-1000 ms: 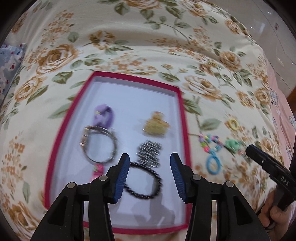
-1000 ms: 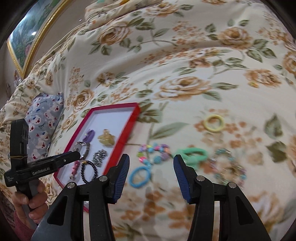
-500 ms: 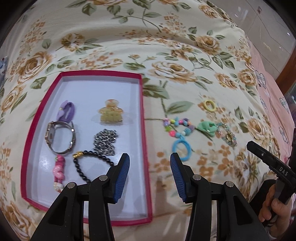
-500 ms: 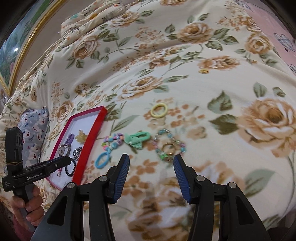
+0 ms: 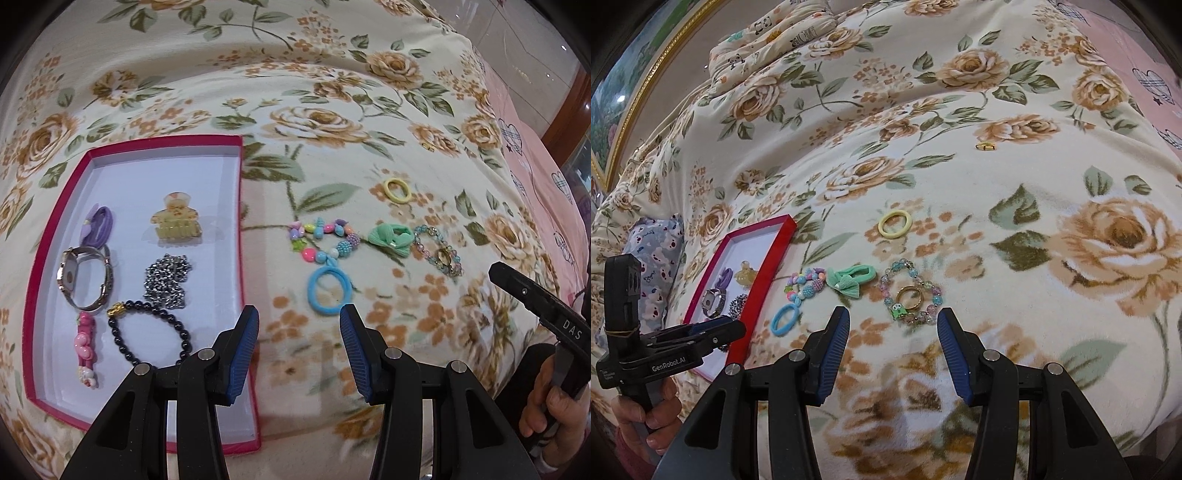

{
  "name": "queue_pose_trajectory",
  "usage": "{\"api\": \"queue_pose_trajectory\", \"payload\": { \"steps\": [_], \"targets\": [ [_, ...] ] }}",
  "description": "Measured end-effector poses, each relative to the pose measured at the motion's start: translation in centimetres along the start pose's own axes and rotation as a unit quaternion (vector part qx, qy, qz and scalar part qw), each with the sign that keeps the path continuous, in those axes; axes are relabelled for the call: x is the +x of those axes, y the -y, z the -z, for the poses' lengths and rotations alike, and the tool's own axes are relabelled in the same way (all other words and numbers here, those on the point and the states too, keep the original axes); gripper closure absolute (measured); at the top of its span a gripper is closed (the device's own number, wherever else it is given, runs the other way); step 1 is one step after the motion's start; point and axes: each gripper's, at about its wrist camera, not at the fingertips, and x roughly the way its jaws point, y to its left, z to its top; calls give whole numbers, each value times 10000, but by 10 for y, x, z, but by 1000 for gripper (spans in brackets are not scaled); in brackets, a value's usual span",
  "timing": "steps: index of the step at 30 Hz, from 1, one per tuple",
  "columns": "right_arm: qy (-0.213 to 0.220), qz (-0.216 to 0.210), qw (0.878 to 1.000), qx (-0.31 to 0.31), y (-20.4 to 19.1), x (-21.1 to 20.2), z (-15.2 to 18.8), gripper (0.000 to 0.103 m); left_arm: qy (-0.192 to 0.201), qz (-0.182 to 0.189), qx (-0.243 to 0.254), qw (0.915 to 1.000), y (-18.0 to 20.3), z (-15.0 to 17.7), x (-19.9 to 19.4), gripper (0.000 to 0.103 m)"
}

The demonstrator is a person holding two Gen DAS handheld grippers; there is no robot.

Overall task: Organize jewelry
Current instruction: 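Grasp the blue hair tie with the left tool while the right tool grasps the crystal bracelet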

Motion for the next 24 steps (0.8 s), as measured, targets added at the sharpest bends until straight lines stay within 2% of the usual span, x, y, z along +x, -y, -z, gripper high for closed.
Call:
{"api": "queue_pose_trajectory", "payload": {
  "steps": [19,24],
  "targets": [
    [-393,76,9986,-338,-2,49,-25,53,-292,-8,441,9986,21,-14,39,55],
    [-545,194,9973,-452,-3,64,-29,57,-466,13,530,9975,27,-19,57,55]
  ]
}}
